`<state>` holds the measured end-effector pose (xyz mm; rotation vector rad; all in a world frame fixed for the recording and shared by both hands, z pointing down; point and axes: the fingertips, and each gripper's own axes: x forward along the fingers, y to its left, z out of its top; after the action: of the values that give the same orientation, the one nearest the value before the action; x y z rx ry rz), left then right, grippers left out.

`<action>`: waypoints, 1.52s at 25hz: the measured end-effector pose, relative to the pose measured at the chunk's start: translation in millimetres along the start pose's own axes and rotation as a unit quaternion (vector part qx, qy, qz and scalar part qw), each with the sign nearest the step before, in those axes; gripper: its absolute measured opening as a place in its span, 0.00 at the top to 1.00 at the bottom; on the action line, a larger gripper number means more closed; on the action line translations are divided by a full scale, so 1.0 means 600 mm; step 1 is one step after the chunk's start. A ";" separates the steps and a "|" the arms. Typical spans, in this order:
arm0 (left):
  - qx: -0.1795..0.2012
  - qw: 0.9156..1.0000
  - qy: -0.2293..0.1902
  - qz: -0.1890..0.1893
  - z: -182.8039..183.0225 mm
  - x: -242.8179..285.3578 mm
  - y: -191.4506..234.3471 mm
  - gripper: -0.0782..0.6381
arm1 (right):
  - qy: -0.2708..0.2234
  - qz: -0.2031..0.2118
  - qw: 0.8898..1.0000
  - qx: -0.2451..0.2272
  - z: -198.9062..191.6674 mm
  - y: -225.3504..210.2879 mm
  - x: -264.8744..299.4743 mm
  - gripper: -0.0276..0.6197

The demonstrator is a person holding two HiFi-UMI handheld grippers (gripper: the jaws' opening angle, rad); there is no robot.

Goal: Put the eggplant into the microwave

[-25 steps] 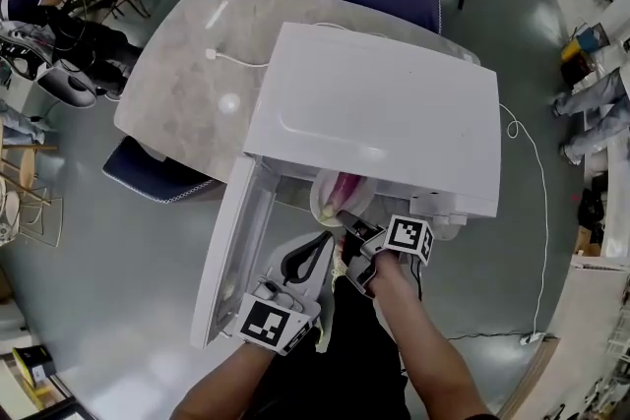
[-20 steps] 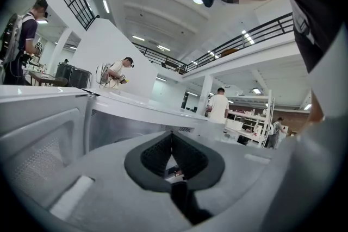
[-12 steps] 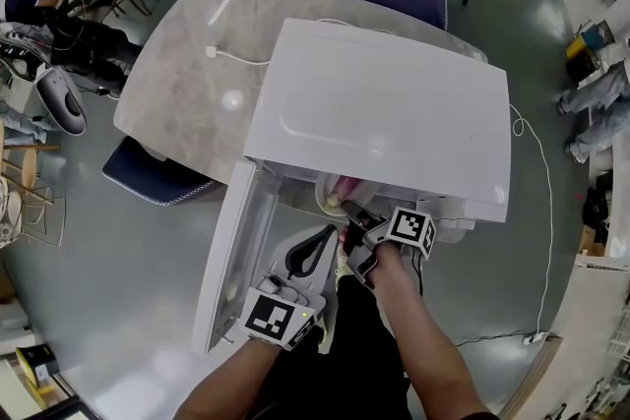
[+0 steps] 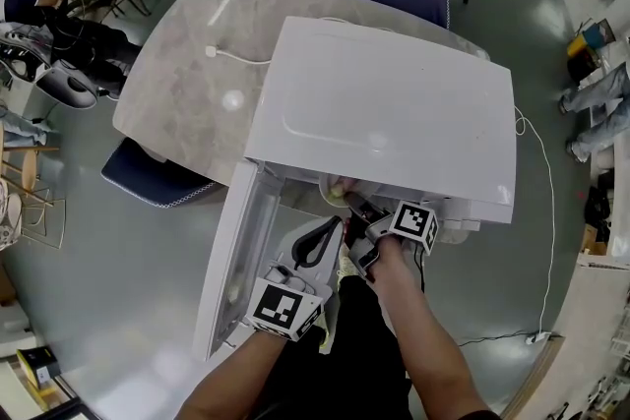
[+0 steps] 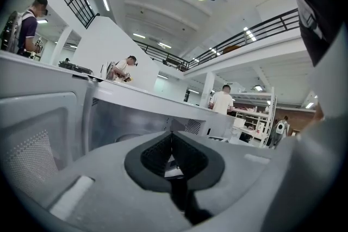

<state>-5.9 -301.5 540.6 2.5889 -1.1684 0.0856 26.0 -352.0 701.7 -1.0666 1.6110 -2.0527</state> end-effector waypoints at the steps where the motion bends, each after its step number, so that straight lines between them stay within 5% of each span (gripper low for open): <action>1: 0.001 1.000 0.000 -0.001 -0.002 0.002 0.000 0.88 | -0.003 0.004 1.000 0.002 0.001 0.001 0.001 0.92; 19: 0.003 1.000 0.012 -0.008 -0.015 -0.001 -0.004 0.88 | -0.031 0.053 0.998 -0.016 -0.013 0.014 -0.040 0.76; 22: 0.002 1.000 0.013 -0.007 -0.019 -0.004 -0.004 0.88 | -0.042 0.048 0.997 -0.043 -0.014 0.015 -0.049 0.78; 25: 0.003 1.000 0.013 -0.006 -0.022 -0.004 -0.005 0.88 | -0.045 0.030 0.996 -0.077 -0.010 0.013 -0.042 0.95; 38: 0.006 1.000 0.017 0.005 -0.027 0.005 0.007 0.88 | -0.053 0.009 0.985 -0.162 0.037 0.025 -0.002 0.95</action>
<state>-5.9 -301.2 557.8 2.5818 -1.1724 0.1383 39.9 -371.4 689.2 -1.2389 1.9329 -1.7259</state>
